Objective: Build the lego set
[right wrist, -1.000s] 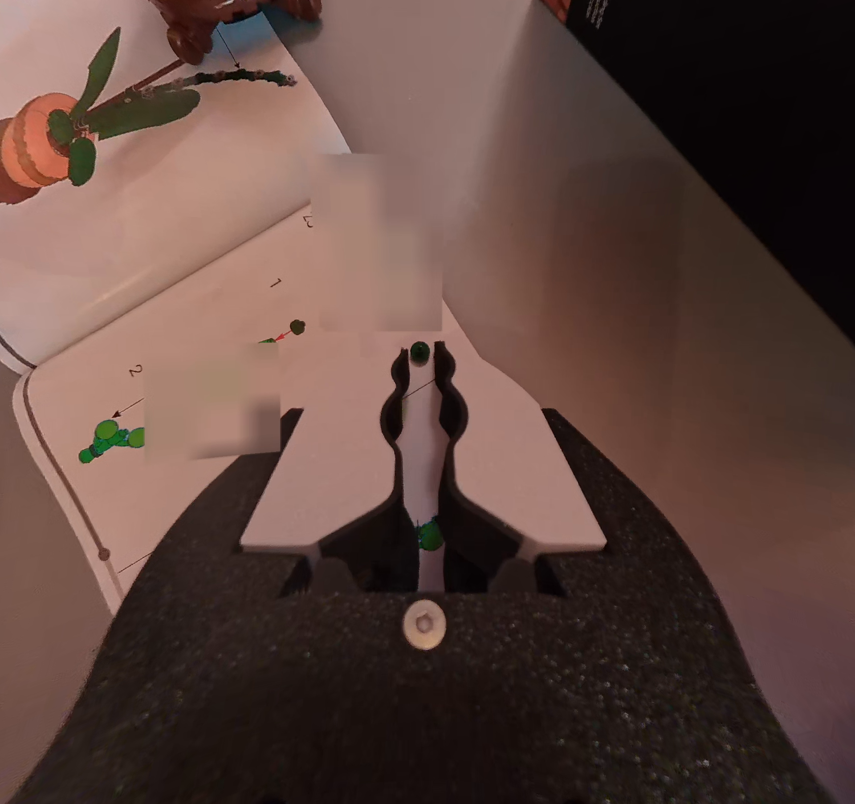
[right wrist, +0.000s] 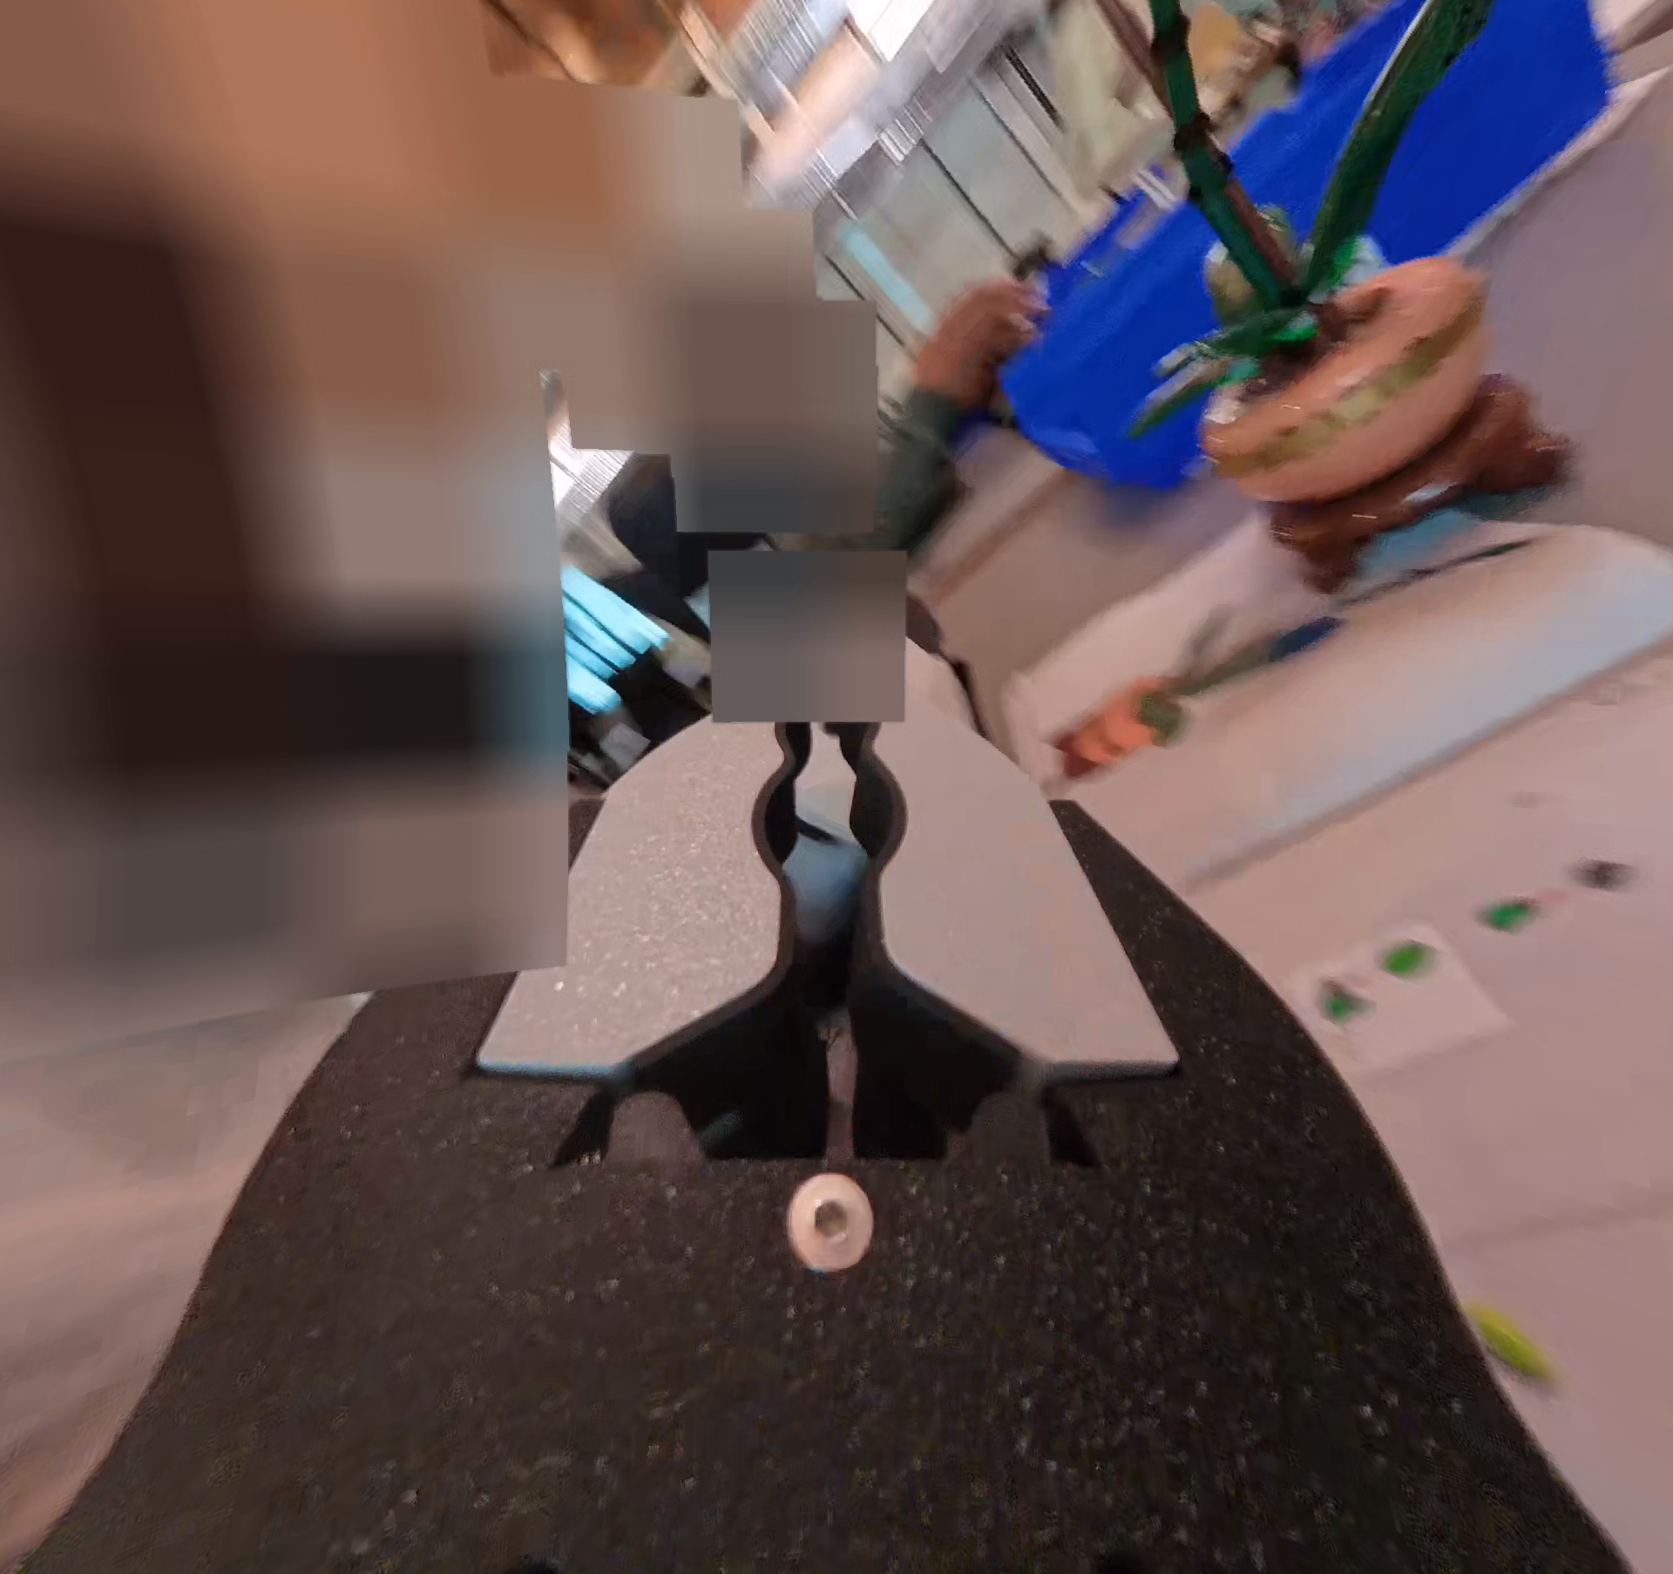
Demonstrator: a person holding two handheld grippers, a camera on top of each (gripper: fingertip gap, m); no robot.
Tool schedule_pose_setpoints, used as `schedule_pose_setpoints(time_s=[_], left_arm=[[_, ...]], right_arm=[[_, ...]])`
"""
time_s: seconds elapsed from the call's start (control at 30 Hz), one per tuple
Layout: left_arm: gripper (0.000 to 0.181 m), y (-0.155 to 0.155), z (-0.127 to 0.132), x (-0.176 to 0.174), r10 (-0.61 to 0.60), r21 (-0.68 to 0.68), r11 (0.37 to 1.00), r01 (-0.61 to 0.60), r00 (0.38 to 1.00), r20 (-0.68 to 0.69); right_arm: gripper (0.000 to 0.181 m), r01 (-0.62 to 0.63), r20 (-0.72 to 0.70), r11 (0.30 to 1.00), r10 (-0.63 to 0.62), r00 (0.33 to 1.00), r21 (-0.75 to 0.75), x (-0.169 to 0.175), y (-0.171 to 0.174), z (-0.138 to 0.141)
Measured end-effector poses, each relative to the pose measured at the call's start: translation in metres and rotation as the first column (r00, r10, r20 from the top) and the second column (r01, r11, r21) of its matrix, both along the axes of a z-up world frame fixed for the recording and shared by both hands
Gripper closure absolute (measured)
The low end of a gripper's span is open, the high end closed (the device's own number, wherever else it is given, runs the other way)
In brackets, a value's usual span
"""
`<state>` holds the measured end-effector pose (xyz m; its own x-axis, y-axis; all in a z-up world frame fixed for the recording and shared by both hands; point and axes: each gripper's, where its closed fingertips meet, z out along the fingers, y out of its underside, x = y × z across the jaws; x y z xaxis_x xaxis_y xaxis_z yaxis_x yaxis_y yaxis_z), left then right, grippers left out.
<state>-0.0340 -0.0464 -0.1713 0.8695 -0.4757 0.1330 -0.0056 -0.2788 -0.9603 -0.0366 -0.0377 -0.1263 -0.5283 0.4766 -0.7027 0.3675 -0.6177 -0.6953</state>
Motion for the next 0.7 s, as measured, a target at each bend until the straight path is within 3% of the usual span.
schedule_pose_setpoints(time_s=[0.03,0.13,0.3,0.7], left_arm=[[0.175,0.001,-0.003,-0.001,0.009,0.006,1.0,-0.008,1.0,-0.024],[0.175,0.002,-0.01,0.001,0.014,0.022,1.0,-0.012,0.995,-0.096],[0.175,0.004,-0.017,0.008,-0.004,0.053,0.999,0.014,0.985,-0.174],[0.176,0.004,-0.017,0.011,-0.018,0.095,0.995,0.037,0.98,-0.197]], right_arm=[[0.176,0.019,0.019,0.986,-0.022,1.0,0.165,0.0,-0.003,-0.01],[0.176,0.06,0.015,0.847,-0.08,0.997,0.528,0.001,-0.005,-0.023],[0.176,0.003,0.053,0.73,-0.053,0.997,0.683,0.001,-0.012,-0.038],[0.176,-0.039,0.082,0.785,-0.015,0.997,0.618,0.003,-0.012,-0.047]])
